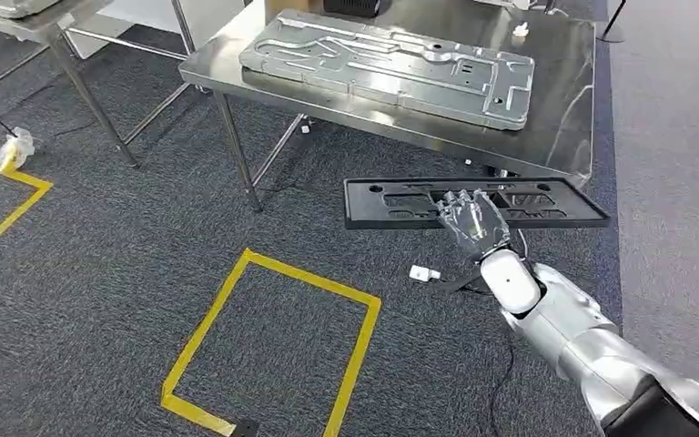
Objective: Take the parts from the cabinet and place them on the table.
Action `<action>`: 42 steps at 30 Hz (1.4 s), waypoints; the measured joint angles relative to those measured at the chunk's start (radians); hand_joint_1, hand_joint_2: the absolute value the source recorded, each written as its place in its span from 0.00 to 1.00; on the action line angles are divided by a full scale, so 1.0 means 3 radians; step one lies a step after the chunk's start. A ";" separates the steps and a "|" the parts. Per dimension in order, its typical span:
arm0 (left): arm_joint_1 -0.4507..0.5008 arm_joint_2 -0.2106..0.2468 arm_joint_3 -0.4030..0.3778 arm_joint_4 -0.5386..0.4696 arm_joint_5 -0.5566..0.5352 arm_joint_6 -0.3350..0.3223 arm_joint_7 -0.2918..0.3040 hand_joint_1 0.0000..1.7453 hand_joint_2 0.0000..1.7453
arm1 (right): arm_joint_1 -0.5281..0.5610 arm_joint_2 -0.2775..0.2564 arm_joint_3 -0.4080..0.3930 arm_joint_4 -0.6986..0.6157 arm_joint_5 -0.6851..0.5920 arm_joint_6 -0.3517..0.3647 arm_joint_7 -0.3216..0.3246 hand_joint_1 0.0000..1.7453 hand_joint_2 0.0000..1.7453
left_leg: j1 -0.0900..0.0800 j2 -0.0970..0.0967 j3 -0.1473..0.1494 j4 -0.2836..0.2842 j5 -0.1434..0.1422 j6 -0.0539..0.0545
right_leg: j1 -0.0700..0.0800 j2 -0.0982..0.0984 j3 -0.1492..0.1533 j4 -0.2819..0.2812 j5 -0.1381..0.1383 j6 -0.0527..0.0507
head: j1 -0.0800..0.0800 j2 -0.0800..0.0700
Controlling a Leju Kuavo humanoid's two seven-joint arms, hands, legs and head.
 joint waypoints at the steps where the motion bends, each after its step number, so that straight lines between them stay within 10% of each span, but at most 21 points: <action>1: -0.0005 0.0000 0.0000 0.0000 -0.0006 0.0001 -0.0005 0.00 1.00 | -0.0007 0.0012 0.0004 0.0000 0.0000 -0.0001 -0.0010 1.00 1.00 | 0.0001 0.0001 -0.0017 0.0018 -0.0004 0.0007 | -0.0013 0.0006 -0.0009 -0.0014 0.0002 0.0014 | 0.0000 0.0000; 5: 0.0005 -0.0001 0.0003 0.0000 -0.0009 0.0004 -0.0020 0.00 1.00 | -0.0016 0.0056 0.0047 0.0008 0.0000 0.0001 -0.0051 1.00 1.00 | 0.0018 0.0001 0.0063 -0.0078 0.0011 0.0077 | -0.0031 -0.0007 -0.0008 0.0061 -0.0020 0.0090 | 0.0006 0.0000; 9: 0.0001 -0.0005 0.0003 0.0000 -0.0009 -0.0004 -0.0022 0.00 1.00 | -0.0063 0.0095 0.0135 0.0010 0.0000 0.0031 -0.0095 1.00 1.00 | 0.0023 0.0006 0.0092 -0.0083 -0.0016 0.0093 | -0.0068 -0.0026 -0.0467 0.0850 -0.0342 0.0165 | 0.0009 0.0000; 12: 0.0020 -0.0005 0.0004 0.0000 -0.0009 -0.0009 -0.0023 0.00 1.00 | -0.0060 0.0102 0.0244 0.0024 0.0000 0.0055 -0.0121 1.00 1.00 | 0.0037 -0.0011 0.0171 -0.0082 -0.0073 0.0071 | -0.0101 -0.0032 -0.0451 0.0616 -0.0052 0.0176 | 0.0008 0.0000; 14: 0.0019 -0.0006 0.0004 0.0000 -0.0009 -0.0011 -0.0027 0.00 1.00 | -0.0086 0.0108 0.0284 0.0032 0.0000 0.0065 -0.0128 1.00 1.00 | 0.0045 -0.0012 0.0241 -0.0083 -0.0128 0.0036 | -0.0100 -0.0053 -0.0220 0.0026 0.0299 0.0160 | 0.0010 0.0000; 16: 0.0009 -0.0005 0.0008 0.0000 -0.0009 -0.0011 -0.0028 0.00 1.00 | -0.0151 0.0117 0.0334 0.0033 0.0000 0.0083 -0.0142 1.00 1.00 | 0.0044 -0.0008 0.0225 -0.0105 -0.0142 -0.0015 | -0.0042 -0.0065 -0.0178 -0.0074 0.0154 0.0098 | 0.0014 0.0000; 19: 0.0011 -0.0006 0.0011 0.0000 -0.0006 -0.0018 -0.0028 0.00 1.00 | -0.0188 0.0134 0.0366 0.0037 -0.0001 0.0103 -0.0146 1.00 1.00 | 0.0036 -0.0001 0.0292 -0.0082 -0.0140 -0.0066 | -0.0044 -0.0049 -0.0138 -0.0074 0.0172 0.0004 | -0.0011 0.0000; 21: 0.0008 -0.0003 0.0015 0.0000 -0.0006 -0.0019 -0.0028 0.00 1.00 | -0.0220 0.0137 0.0378 0.0038 -0.0005 0.0108 -0.0142 1.00 1.00 | 0.0045 0.0000 0.0177 0.0177 -0.0173 -0.0063 | -0.0056 -0.0053 -0.0045 -0.0117 0.0147 -0.0043 | -0.0010 0.0000; 25: 0.0009 -0.0001 0.0020 0.0000 -0.0005 -0.0022 -0.0037 0.00 1.00 | -0.0237 0.0168 0.0403 0.0039 -0.0005 0.0112 -0.0147 1.00 1.00 | 0.0042 0.0001 -0.0354 0.0960 -0.0537 -0.0100 | -0.0031 -0.0032 0.0040 -0.0112 0.0069 -0.0085 | -0.0014 0.0000; 27: -0.0001 0.0000 0.0022 0.0000 -0.0005 -0.0022 -0.0036 0.00 1.00 | -0.0235 0.0169 0.0409 0.0041 -0.0005 0.0113 -0.0149 1.00 1.00 | 0.0039 0.0001 -0.0361 0.0746 -0.0347 -0.0078 | -0.0022 -0.0027 0.0097 -0.0095 0.0011 -0.0079 | -0.0014 0.0000; 30: 0.0014 0.0001 0.0023 0.0000 -0.0005 -0.0022 -0.0036 0.00 1.00 | -0.0235 0.0186 0.0411 0.0041 -0.0005 0.0113 -0.0147 1.00 1.00 | 0.0022 0.0001 -0.0124 0.0000 0.0192 -0.0016 | -0.0017 -0.0020 0.0180 -0.0079 -0.0078 -0.0058 | -0.0011 0.0000; 31: 0.0016 0.0009 0.0024 0.0001 -0.0005 -0.0022 -0.0032 0.00 1.00 | -0.0241 0.0186 0.0413 0.0042 -0.0005 0.0113 -0.0146 1.00 1.00 | -0.0002 0.0003 -0.0125 -0.0047 0.0057 -0.0019 | -0.0003 -0.0009 0.0186 -0.0070 -0.0086 -0.0039 | -0.0006 0.0000; 36: 0.0016 0.0010 0.0030 0.0001 -0.0004 -0.0022 -0.0037 0.00 1.00 | -0.0272 0.0189 0.0426 0.0041 -0.0006 0.0106 -0.0094 1.00 1.00 | 0.0022 -0.0006 -0.0006 -0.0137 0.0126 0.0063 | -0.0018 -0.0015 0.0147 0.0047 -0.0114 0.0076 | -0.0010 0.0000; 40: 0.0017 0.0010 0.0046 0.0001 -0.0004 -0.0025 -0.0037 0.00 1.00 | -0.0376 0.0179 0.0425 0.0041 -0.0006 0.0113 -0.0075 1.00 1.00 | 0.0023 -0.0001 0.0054 -0.0143 0.0061 0.0085 | -0.0058 -0.0027 -0.0393 0.0882 -0.0457 0.0150 | -0.0010 0.0000; 42: 0.0028 0.0010 0.0047 0.0001 -0.0005 -0.0025 -0.0037 0.00 1.00 | -0.0392 0.0158 0.0421 0.0039 -0.0006 0.0114 -0.0079 1.00 1.00 | 0.0030 -0.0014 0.0117 -0.0139 0.0013 0.0078 | -0.0075 -0.0029 -0.0429 0.0789 -0.0333 0.0146 | -0.0010 0.0000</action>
